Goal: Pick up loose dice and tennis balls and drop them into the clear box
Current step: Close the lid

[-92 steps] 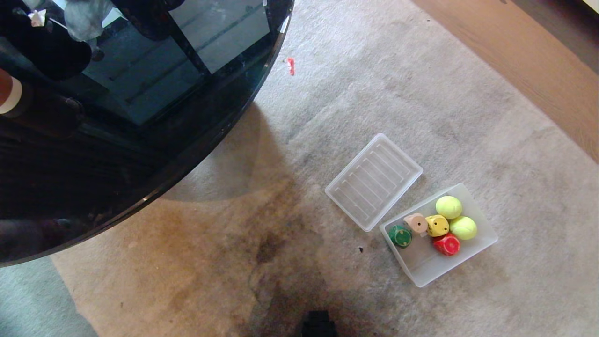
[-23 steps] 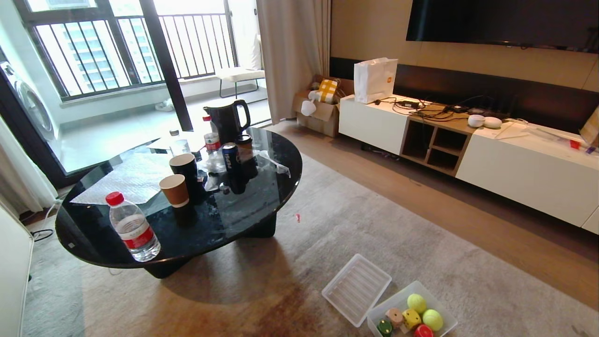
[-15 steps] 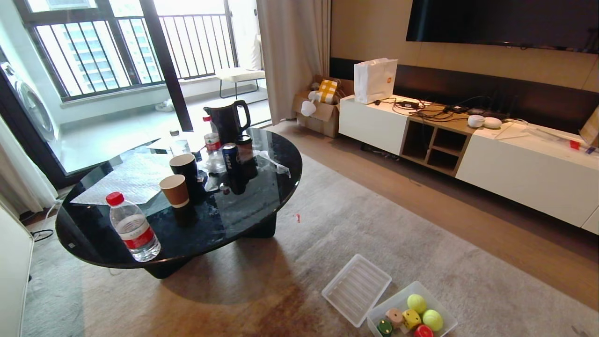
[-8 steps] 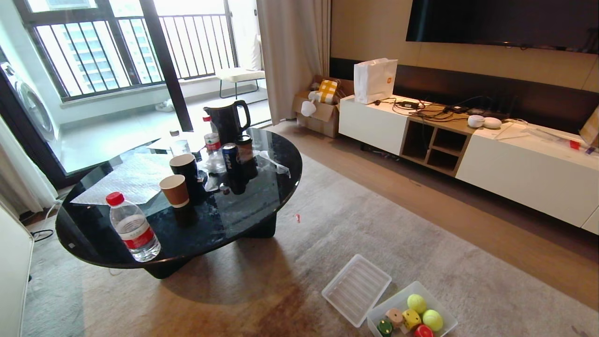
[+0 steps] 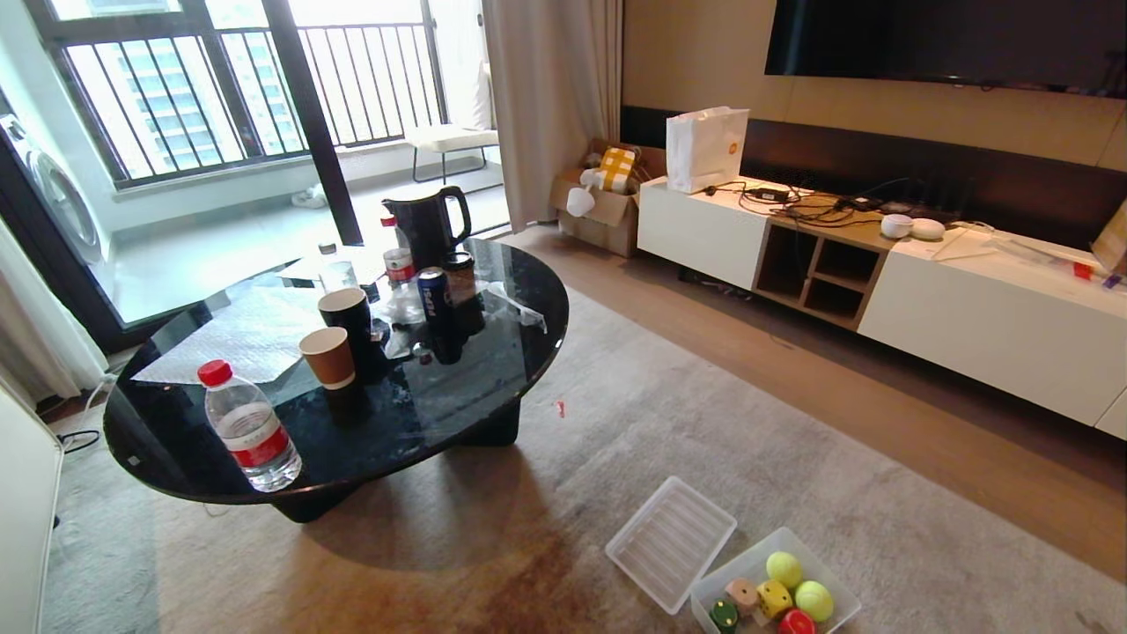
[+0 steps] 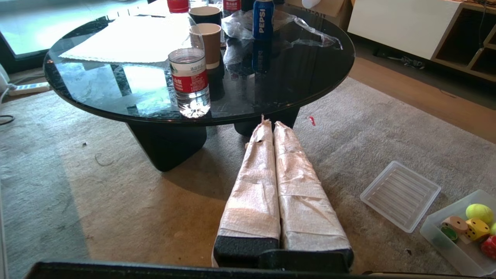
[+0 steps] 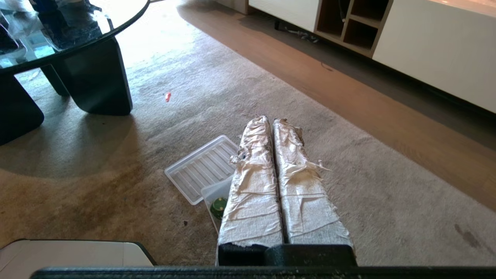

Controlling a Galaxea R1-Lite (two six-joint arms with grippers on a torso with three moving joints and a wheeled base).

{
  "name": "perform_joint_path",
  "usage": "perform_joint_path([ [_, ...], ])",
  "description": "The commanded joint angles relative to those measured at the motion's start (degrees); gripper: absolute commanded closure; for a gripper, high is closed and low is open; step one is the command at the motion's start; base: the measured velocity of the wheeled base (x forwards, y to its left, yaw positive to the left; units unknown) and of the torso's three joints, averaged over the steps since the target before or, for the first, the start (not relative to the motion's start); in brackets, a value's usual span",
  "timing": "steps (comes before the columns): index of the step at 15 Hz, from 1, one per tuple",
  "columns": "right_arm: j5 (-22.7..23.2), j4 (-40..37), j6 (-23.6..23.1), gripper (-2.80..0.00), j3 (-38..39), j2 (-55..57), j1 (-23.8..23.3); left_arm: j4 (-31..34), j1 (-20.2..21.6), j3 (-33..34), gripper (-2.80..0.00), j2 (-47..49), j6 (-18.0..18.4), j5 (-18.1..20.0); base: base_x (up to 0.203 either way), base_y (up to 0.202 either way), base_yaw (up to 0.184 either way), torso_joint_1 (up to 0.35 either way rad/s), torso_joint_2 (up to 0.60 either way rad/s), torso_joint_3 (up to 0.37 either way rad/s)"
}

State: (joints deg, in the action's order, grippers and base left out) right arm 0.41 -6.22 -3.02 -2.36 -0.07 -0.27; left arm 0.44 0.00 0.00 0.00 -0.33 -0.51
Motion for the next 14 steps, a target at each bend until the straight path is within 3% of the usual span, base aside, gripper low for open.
perform_joint_path([
  [1,0.0,0.0,-0.1,0.00,0.0,0.0,0.0,0.0,0.0,0.0,0.00,0.0,0.0,0.0,0.000,0.000,0.000,0.002,0.01,-0.117],
  [14,0.0,0.0,-0.1,0.00,0.0,0.0,0.0,0.0,0.0,0.0,0.00,0.0,0.0,0.0,0.000,0.000,0.000,0.003,0.00,-0.195],
])
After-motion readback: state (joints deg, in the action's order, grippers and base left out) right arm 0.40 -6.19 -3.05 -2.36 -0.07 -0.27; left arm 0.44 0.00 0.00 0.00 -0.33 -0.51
